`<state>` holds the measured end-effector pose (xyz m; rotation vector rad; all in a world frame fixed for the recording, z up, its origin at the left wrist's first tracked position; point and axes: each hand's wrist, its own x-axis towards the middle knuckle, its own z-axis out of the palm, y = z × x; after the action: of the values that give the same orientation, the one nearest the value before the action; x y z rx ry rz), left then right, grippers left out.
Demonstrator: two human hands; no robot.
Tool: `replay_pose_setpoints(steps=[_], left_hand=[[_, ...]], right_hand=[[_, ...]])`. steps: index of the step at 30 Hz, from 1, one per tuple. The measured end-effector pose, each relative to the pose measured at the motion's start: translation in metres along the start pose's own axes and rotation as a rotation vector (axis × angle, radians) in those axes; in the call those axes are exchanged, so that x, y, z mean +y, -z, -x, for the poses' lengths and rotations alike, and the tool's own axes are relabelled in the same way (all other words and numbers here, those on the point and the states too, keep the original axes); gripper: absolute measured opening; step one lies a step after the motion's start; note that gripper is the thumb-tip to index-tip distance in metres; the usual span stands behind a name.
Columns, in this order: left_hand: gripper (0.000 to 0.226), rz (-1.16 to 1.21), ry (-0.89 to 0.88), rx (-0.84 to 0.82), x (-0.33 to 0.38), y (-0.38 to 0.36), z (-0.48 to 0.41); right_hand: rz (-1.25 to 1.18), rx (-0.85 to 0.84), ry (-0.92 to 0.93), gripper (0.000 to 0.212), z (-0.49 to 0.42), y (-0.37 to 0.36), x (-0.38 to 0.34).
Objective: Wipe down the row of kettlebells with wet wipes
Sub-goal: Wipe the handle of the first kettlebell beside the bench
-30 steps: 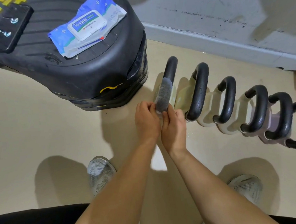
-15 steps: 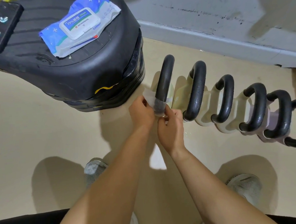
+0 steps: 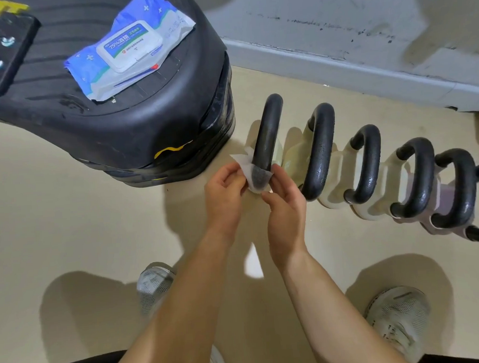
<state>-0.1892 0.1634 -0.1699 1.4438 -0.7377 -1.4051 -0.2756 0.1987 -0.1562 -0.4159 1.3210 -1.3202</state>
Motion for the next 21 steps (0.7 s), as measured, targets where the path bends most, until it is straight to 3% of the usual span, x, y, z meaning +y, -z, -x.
replay_pose_setpoints(steps=[2,4,8,13,17,21], left_hand=[[0.024,-0.168,-0.035,-0.043,-0.006,-0.002,-0.004],[0.024,-0.321,-0.012,-0.046,-0.012,-0.001,-0.009],[0.024,-0.421,0.0,-0.04,-0.007,0.003,-0.013],[0.017,-0.356,-0.047,-0.008,0.006,0.0,-0.004],[0.029,-0.311,-0.087,-0.032,0.006,-0.002,-0.003],[0.027,-0.317,-0.09,-0.032,0.022,-0.01,-0.014]], right_hand=[[0.065,-0.055,-0.004,0.052,-0.007,-0.001,0.005],[0.279,-0.081,0.011,0.049,-0.015,0.001,0.011],[0.535,-0.105,0.035,0.047,-0.021,0.006,0.012],[0.224,-0.19,0.087,0.035,-0.014,0.005,-0.005],[-0.016,-0.173,-0.054,0.049,-0.019,0.007,-0.011],[-0.019,-0.162,-0.06,0.048,-0.029,-0.002,-0.017]])
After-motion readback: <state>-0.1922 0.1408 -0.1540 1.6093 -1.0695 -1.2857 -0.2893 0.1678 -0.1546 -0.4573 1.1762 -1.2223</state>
